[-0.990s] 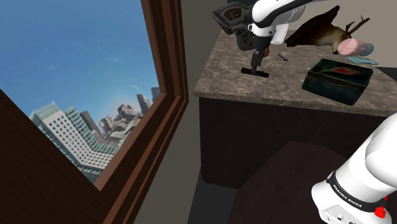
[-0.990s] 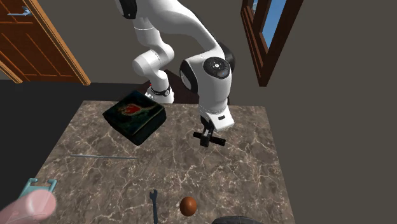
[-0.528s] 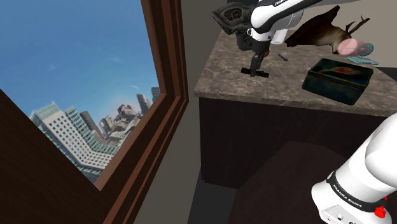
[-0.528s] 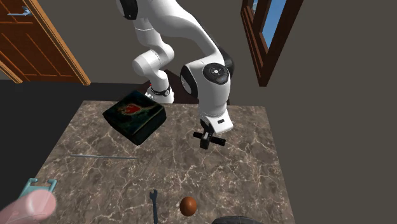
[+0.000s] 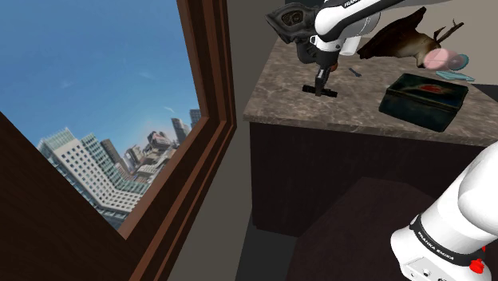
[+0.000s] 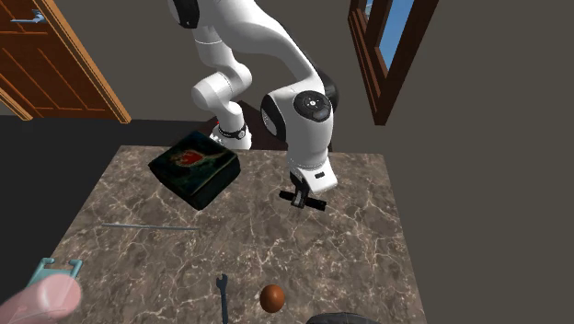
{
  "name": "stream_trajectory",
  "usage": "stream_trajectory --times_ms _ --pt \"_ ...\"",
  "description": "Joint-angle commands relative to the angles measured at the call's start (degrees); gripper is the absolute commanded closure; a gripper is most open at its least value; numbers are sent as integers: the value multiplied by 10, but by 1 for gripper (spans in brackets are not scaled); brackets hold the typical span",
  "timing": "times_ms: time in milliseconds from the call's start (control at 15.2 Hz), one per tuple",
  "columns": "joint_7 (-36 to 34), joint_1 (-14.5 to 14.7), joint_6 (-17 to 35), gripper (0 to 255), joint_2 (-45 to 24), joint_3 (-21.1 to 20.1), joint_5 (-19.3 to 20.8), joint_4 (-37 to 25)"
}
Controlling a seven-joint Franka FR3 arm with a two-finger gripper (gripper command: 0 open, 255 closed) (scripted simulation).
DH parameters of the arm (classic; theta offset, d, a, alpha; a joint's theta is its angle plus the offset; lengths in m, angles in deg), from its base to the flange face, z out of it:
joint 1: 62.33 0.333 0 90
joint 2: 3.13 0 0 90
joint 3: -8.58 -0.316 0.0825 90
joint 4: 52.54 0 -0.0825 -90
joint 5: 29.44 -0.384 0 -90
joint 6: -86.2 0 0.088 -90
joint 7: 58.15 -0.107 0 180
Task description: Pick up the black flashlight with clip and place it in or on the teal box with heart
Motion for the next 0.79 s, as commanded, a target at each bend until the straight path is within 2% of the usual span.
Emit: stream_trajectory --times_ms 0,330,726 --pt "0 0 0 255 0 0 0 0" --pt "0 0 0 255 0 0 0 1" --pt "-3 0 -45 255 13 0 4 -31"
